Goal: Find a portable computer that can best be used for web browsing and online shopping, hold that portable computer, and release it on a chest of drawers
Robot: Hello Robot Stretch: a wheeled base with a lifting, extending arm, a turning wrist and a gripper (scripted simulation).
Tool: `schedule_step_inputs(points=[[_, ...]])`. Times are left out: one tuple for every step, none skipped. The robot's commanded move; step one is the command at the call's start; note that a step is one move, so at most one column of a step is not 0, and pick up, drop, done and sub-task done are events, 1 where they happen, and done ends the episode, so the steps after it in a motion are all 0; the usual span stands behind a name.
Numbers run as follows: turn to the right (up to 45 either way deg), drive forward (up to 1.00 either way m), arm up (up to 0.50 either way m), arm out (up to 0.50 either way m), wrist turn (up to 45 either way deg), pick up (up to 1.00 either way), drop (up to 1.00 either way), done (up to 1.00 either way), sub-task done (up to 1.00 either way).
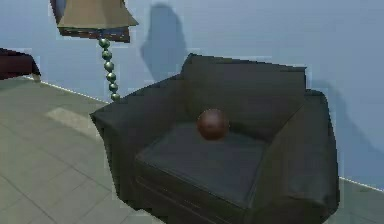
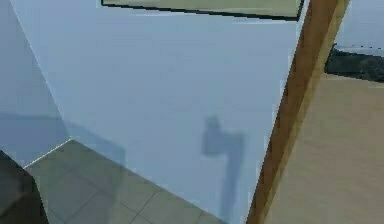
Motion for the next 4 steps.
schedule_step_inputs(points=[[-45.0, 0.00, 0.00, 0.00, 0.0, 0.00, 0.00, 0.00, 0.00], [-45.0, 0.00, 0.00, 0.00, 0.0, 0.00, 0.00, 0.00, 0.00], [-45.0, 0.00, 0.00, 0.00, 0.0, 0.00, 0.00, 0.00, 0.00], [-12.0, 0.00, 0.00, 0.00, 0.0, 0.00, 0.00, 0.00, 0.00]])
